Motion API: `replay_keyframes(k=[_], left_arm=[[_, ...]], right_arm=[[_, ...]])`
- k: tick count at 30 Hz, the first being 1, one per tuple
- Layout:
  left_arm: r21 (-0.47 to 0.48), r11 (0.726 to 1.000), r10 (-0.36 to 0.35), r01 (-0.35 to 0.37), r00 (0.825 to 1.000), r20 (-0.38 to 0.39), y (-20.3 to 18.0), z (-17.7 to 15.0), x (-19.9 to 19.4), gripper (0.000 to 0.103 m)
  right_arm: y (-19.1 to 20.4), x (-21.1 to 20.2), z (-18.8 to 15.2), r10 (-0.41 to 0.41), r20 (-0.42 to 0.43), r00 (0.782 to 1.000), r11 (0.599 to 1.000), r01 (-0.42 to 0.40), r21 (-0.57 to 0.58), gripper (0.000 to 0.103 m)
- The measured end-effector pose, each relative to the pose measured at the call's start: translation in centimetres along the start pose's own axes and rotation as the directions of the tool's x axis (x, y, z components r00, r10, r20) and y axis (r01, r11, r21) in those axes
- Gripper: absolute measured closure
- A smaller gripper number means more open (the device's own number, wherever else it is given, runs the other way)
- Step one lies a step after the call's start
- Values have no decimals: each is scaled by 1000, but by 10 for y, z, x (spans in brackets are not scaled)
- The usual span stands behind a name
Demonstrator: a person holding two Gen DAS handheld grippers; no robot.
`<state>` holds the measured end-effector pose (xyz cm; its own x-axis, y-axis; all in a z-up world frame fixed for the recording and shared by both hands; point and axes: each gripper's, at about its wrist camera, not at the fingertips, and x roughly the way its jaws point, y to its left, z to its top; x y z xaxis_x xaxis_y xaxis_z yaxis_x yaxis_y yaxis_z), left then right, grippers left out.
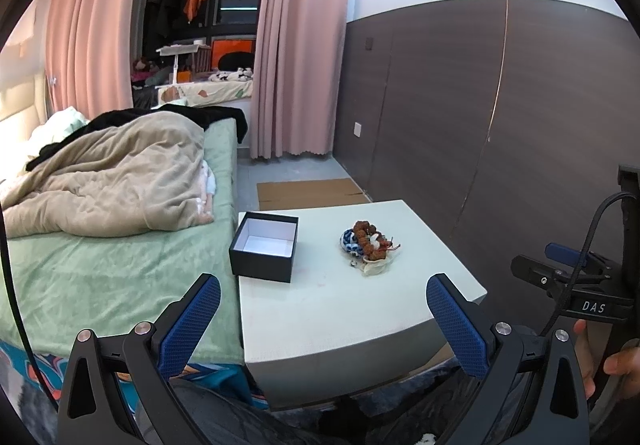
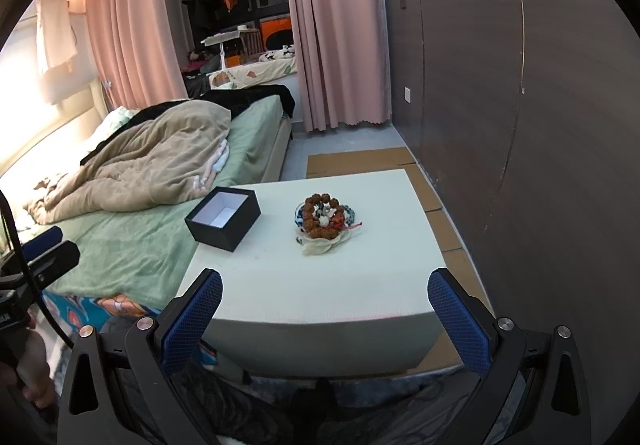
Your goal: Organize jewelry
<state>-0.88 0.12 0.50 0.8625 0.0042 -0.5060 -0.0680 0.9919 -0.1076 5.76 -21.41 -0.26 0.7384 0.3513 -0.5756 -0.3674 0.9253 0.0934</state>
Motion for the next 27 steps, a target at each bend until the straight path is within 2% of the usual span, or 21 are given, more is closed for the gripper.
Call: replay_keyframes(k=[7, 11, 14, 18, 22, 27], left_arm=[[-8, 1000, -8, 8, 1000, -29, -3, 5, 25, 0], [12, 1000, -25, 26, 997, -66, -10, 9, 49, 0], [35, 999, -37, 41, 995, -96, -16, 13, 69, 0], [20, 997, -73, 77, 988, -138, -19, 18, 99, 1], [3, 994, -111, 113, 977, -182, -26, 24, 134, 8], [20, 991, -128, 136, 964, -233, -39, 29, 175, 18]], right_arm=[[-19, 15, 6, 5, 12, 1000, 1000, -6, 31, 0], [-31, 24, 9, -25, 35, 999, 999, 23, 50, 0], [-42, 39, 10, -25, 17, 1000, 997, 23, 72, 0], [-60, 62, 8, -21, -11, 1000, 993, 22, 119, 0], [-75, 86, 8, -6, -52, 999, 988, 14, 154, 0], [-88, 108, 11, -9, -56, 998, 987, 18, 158, 0]])
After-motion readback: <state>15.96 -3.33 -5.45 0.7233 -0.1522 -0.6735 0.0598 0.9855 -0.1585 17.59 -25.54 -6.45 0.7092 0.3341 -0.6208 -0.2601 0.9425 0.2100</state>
